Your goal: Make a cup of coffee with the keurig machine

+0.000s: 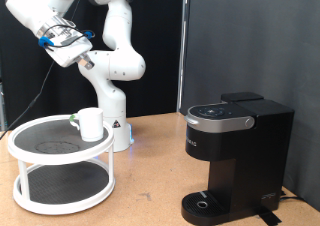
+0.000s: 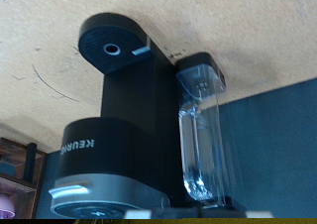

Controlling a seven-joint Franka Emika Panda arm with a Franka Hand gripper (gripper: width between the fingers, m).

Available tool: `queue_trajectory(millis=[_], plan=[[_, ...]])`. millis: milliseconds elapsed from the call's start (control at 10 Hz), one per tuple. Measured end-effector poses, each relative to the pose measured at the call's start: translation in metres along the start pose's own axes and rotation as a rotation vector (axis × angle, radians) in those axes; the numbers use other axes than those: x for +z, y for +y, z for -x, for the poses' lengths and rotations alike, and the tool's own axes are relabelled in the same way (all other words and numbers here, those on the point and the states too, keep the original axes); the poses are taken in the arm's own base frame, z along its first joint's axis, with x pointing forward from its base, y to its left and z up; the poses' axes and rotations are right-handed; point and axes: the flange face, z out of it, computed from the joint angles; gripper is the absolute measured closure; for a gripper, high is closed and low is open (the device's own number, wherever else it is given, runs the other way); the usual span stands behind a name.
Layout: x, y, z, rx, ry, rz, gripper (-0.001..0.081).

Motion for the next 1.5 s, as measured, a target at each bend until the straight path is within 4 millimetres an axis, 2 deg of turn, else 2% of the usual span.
queue_trajectory(millis=[700,1000,1500], plan=[[-0.010,-0.032,-0.024,0.011,-0.022,-0.047,0.0801],[-0.008,-0.044,-0.031,-0.033,0.038,-0.012,0.0801],[-0.017,-0.057,-0.023,-0.038,0.051,0.009,0.0801]])
